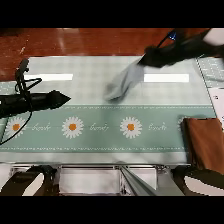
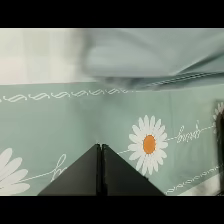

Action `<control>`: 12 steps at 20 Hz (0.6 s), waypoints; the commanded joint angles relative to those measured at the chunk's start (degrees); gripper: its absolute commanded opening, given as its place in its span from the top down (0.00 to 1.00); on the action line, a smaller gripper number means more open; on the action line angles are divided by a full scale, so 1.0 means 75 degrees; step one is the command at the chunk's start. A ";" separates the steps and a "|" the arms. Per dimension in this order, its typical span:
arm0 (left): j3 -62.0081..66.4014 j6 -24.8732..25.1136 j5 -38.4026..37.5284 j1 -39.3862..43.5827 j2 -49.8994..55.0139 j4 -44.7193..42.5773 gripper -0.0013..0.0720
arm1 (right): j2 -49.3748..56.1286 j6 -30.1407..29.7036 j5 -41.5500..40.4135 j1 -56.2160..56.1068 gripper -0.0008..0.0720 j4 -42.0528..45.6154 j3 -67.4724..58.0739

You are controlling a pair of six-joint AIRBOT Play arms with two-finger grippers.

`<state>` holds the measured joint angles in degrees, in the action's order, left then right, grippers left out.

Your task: Fold the shirts.

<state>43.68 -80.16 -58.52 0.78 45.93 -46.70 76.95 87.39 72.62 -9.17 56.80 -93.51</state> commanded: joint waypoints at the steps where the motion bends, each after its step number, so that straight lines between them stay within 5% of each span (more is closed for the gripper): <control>1: 0.0000 0.0009 0.0210 -0.0006 -0.0003 0.0000 0.95 | -0.0367 0.0501 0.1647 0.1174 0.97 0.0478 -0.1399; 8: 0.0000 0.0207 0.0901 -0.0003 0.0000 0.0003 0.95 | -0.2381 0.0813 0.4505 0.4293 0.97 0.2471 -0.1102; 12: 0.0000 0.0256 0.1250 -0.0006 0.0000 0.0003 0.95 | -0.3914 0.0597 0.4529 0.6540 0.97 0.2725 0.0659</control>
<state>43.66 -78.63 -51.55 0.78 45.93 -46.65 54.94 92.84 98.52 28.86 73.60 -95.94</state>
